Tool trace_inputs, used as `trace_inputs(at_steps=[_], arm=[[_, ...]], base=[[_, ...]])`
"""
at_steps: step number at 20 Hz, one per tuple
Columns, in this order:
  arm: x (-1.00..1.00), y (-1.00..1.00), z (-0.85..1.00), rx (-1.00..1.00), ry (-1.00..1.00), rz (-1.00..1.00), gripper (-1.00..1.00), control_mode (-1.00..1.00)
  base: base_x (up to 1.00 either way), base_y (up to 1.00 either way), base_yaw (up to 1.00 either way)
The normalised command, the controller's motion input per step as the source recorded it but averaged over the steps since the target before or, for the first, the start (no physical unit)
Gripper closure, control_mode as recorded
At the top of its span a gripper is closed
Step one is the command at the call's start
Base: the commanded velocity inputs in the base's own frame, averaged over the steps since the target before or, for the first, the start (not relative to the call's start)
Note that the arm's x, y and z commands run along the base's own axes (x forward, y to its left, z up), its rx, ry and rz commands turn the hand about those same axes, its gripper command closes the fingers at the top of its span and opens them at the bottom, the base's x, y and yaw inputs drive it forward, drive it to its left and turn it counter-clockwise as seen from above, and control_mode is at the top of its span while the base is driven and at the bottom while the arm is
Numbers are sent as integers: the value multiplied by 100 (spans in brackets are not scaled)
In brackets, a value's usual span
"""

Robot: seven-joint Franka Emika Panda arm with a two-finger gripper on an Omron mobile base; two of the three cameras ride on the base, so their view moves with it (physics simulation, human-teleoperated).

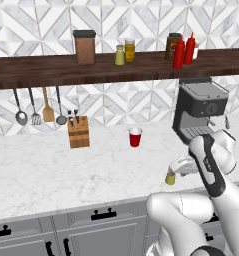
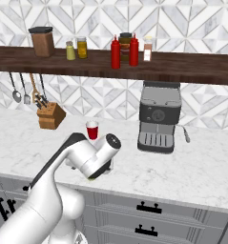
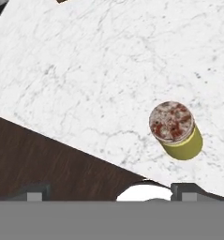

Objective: Put the shaker and condiment bottle from the counter next to their counterparts in the cabinet.

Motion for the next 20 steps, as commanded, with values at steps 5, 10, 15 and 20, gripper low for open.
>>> trace_inputs(at_steps=[5,10,15,20], arm=[[16,-2,-23,0,0,0,-100,-100],[17,-7,-22,0,0,0,-100,-100],[18,-8,-18,0,0,0,-100,-100],[25,-1,-16,0,2,0,-100,-100]], base=[[0,0,0],[0,0,0],[0,0,0],[0,0,0]])
